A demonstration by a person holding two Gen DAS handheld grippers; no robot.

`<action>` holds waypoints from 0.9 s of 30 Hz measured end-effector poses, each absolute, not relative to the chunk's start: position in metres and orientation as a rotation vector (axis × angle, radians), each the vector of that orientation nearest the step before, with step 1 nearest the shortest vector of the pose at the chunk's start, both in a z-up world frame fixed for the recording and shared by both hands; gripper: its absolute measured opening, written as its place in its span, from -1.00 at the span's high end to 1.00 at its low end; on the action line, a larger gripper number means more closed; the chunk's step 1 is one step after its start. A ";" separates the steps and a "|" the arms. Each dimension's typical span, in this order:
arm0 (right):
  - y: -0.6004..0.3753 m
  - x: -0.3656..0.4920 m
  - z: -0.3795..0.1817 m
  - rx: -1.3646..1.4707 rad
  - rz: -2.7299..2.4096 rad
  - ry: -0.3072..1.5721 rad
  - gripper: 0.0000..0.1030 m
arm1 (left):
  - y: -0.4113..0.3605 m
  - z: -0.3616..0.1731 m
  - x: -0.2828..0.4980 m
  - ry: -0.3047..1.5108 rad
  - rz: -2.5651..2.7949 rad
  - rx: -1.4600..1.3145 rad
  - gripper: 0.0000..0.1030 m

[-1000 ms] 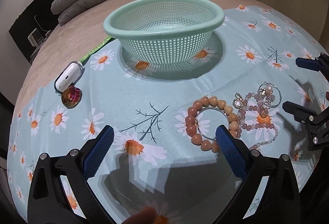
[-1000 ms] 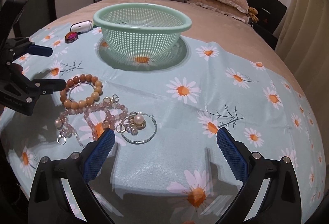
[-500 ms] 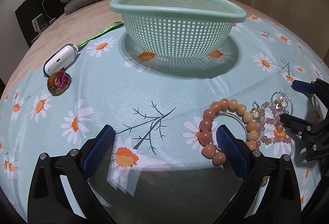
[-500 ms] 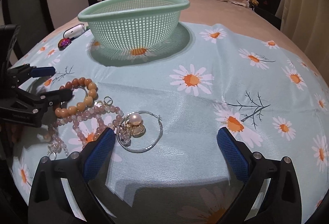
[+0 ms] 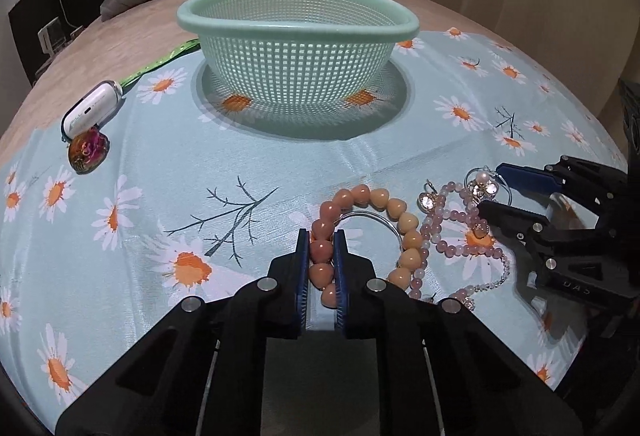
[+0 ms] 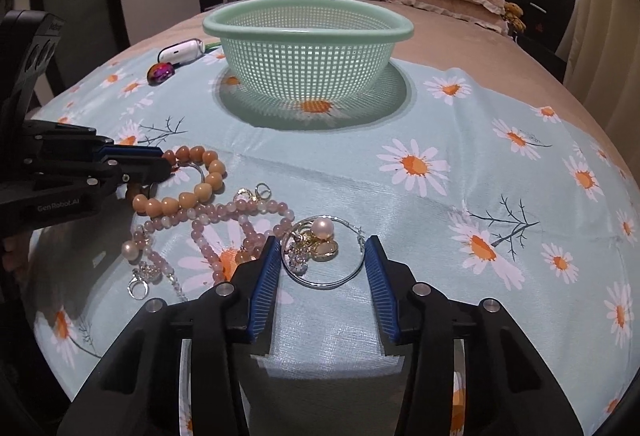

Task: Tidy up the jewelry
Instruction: 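Carry the bracelet and bangle over the green colander and open both grippers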

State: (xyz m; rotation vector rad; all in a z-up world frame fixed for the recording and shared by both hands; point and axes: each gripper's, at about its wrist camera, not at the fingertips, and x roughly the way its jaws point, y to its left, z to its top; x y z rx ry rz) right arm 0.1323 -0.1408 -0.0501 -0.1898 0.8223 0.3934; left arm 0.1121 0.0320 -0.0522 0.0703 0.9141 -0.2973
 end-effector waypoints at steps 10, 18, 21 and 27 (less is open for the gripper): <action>-0.162 0.125 -0.029 -0.143 0.393 0.789 0.20 | 0.039 -0.024 0.094 0.849 -0.302 0.068 0.76; -0.167 0.114 -0.004 -0.145 0.377 0.730 0.20 | 0.052 0.007 0.085 0.806 -0.301 0.005 0.76; -0.167 0.110 0.017 -0.158 0.336 0.680 0.20 | 0.054 0.022 0.083 0.793 -0.279 0.000 0.76; -0.161 0.108 0.059 -0.193 0.330 0.628 0.20 | 0.047 0.062 0.083 0.729 -0.286 0.034 0.76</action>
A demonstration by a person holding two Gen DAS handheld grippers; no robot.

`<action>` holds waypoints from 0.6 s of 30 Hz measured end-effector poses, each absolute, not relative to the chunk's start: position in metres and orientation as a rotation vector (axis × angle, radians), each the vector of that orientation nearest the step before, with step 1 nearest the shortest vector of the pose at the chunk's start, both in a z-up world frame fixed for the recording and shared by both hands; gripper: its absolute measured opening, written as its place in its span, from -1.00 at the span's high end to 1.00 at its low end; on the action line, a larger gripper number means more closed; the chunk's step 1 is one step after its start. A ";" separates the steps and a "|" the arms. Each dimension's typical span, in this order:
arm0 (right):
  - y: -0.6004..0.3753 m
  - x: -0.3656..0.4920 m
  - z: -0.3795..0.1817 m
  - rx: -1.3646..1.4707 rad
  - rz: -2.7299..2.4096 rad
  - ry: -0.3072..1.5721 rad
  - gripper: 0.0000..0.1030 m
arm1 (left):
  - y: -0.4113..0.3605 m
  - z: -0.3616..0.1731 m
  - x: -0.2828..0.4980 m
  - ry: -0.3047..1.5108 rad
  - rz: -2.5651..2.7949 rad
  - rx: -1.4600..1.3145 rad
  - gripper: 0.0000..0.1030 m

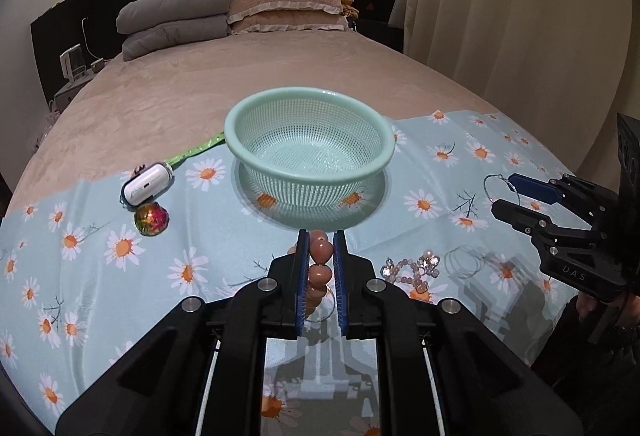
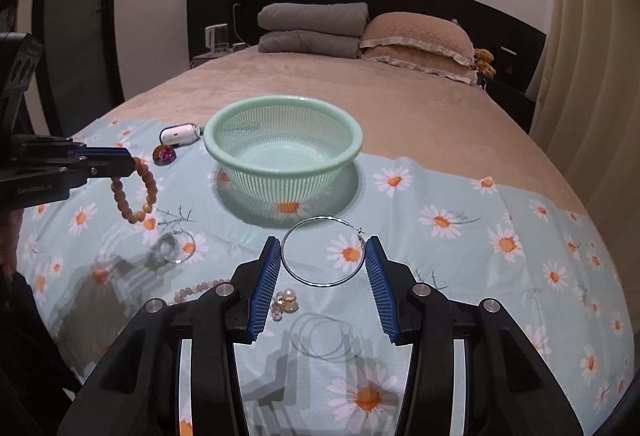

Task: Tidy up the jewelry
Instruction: 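Carry the bracelet and bangle over the green colander and open both grippers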

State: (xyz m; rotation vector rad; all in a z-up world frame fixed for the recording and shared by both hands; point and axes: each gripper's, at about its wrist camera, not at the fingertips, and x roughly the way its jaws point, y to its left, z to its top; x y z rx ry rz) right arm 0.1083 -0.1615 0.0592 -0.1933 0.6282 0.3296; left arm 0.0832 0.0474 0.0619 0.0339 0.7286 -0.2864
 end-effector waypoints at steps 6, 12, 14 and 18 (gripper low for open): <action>-0.140 0.132 0.091 -0.271 0.383 0.608 0.20 | 0.044 0.105 0.106 0.679 -0.292 0.050 0.76; -0.108 0.198 0.089 -0.353 0.436 0.682 0.20 | 0.041 0.124 0.160 0.643 -0.264 0.125 0.76; -0.098 0.222 0.085 -0.380 0.448 0.696 0.20 | 0.042 0.123 0.181 0.634 -0.248 0.151 0.76; -0.087 0.266 0.074 -0.382 0.496 0.730 0.20 | 0.047 0.112 0.222 0.651 -0.262 0.160 0.76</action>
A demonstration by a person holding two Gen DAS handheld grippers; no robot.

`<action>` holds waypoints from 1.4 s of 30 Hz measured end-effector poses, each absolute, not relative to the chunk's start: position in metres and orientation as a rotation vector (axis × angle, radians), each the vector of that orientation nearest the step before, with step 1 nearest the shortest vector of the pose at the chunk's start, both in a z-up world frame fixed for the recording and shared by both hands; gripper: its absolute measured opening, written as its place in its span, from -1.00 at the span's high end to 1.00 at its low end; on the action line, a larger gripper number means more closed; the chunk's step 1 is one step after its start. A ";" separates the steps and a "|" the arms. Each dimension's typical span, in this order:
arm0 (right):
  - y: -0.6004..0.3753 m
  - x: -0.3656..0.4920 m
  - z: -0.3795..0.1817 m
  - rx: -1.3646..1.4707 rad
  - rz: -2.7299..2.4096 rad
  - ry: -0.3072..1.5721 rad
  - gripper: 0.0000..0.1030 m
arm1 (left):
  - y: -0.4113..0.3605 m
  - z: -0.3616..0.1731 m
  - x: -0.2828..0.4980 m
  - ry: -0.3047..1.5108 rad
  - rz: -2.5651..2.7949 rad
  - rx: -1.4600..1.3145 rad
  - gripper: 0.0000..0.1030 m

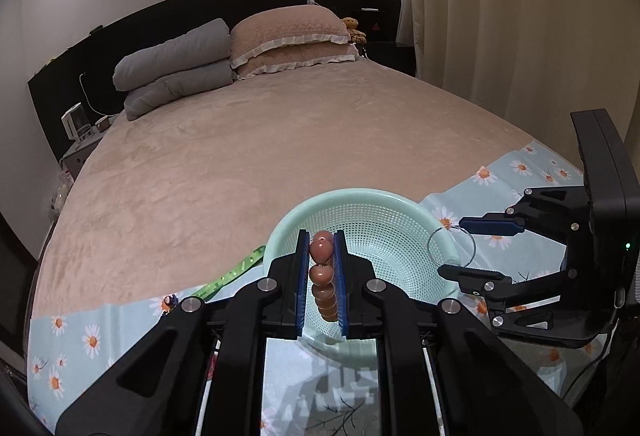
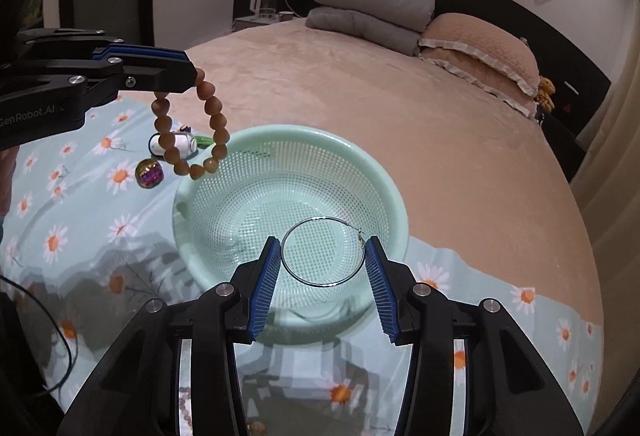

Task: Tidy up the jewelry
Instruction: 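Carry the bracelet and bangle over the green colander and open both grippers, then move both grippers back toward the remaining jewelry on the sheet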

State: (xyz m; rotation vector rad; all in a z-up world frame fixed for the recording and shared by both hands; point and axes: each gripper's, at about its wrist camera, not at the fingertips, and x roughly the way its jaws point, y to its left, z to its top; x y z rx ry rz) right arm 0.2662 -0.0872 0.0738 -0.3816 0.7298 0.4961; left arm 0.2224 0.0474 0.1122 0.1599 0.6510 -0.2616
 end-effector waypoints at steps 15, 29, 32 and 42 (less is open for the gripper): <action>-0.071 0.336 0.013 -0.460 0.588 0.786 0.20 | 0.033 0.027 0.307 0.820 -0.321 0.234 0.76; -0.075 0.327 0.015 -0.527 0.588 0.745 -0.38 | 0.041 0.033 0.301 0.763 -0.252 0.255 -0.27; -0.076 0.322 0.023 -0.569 0.569 0.727 -0.55 | 0.048 0.045 0.295 0.757 -0.226 0.250 -0.46; -0.084 0.290 0.061 -0.595 0.547 0.720 -0.64 | 0.063 0.087 0.247 0.740 -0.160 0.258 -0.77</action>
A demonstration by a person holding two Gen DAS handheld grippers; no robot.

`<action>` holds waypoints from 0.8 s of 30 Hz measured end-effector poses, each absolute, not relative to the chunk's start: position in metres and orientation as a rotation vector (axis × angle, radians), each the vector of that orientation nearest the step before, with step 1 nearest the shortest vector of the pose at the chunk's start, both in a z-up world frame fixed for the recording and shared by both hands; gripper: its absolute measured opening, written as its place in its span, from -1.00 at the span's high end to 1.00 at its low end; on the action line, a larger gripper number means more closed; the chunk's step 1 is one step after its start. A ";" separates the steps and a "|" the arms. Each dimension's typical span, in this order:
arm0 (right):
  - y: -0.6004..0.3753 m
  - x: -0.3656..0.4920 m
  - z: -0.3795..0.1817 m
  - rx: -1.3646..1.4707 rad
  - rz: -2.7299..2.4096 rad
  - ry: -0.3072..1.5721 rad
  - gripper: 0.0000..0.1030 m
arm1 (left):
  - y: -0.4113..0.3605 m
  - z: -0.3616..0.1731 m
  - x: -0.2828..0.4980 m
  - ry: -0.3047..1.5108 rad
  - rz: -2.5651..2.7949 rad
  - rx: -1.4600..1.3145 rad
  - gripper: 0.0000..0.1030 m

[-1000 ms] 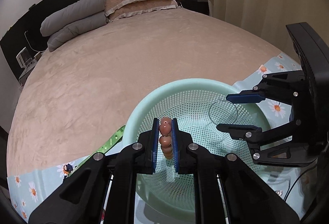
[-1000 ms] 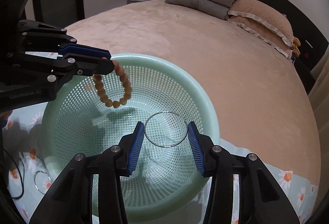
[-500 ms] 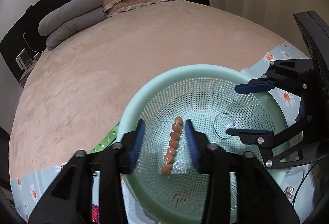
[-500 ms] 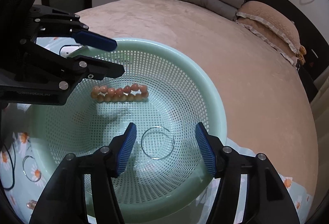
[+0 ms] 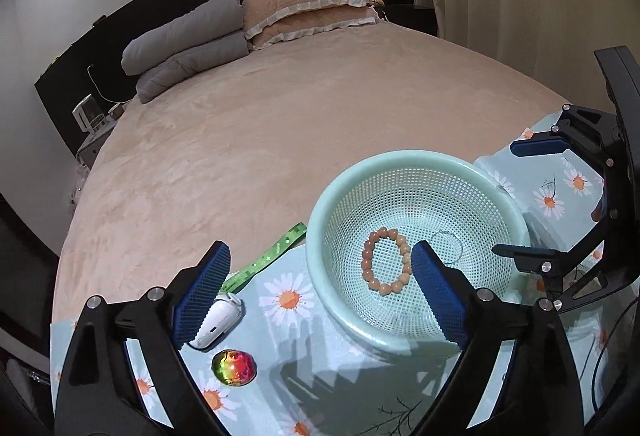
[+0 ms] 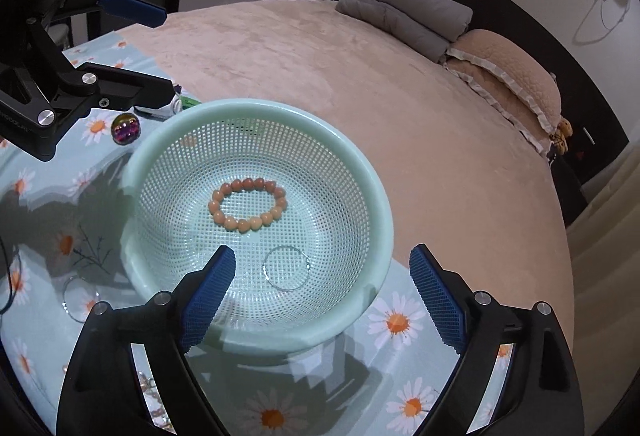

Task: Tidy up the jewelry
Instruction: 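Move both grippers back toward the remaining jewelry on the sheet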

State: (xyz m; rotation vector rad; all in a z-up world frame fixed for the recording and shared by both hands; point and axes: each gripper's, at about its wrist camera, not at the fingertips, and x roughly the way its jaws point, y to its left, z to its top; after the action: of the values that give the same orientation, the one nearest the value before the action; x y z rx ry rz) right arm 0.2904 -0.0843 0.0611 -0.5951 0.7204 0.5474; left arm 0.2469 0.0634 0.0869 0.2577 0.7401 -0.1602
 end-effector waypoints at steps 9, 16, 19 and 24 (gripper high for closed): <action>-0.103 0.233 0.088 -0.555 0.533 0.710 -0.65 | 0.066 0.100 0.193 0.729 -0.147 0.264 -0.85; -0.114 0.195 0.084 -0.545 0.534 0.728 -0.66 | 0.064 0.081 0.166 0.775 -0.166 0.274 -0.88; -0.119 0.185 0.076 -0.537 0.533 0.746 -0.66 | 0.062 0.071 0.157 0.797 -0.175 0.285 -0.88; -0.131 0.178 0.061 -0.491 0.523 0.784 -0.67 | 0.062 0.051 0.150 0.840 -0.192 0.271 -0.88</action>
State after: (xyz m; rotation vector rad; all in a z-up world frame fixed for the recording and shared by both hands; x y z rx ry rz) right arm 0.1780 -0.1311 0.0613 -0.4910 0.7844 0.5230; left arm 0.1502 0.0624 0.0506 0.2708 0.8403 -0.1917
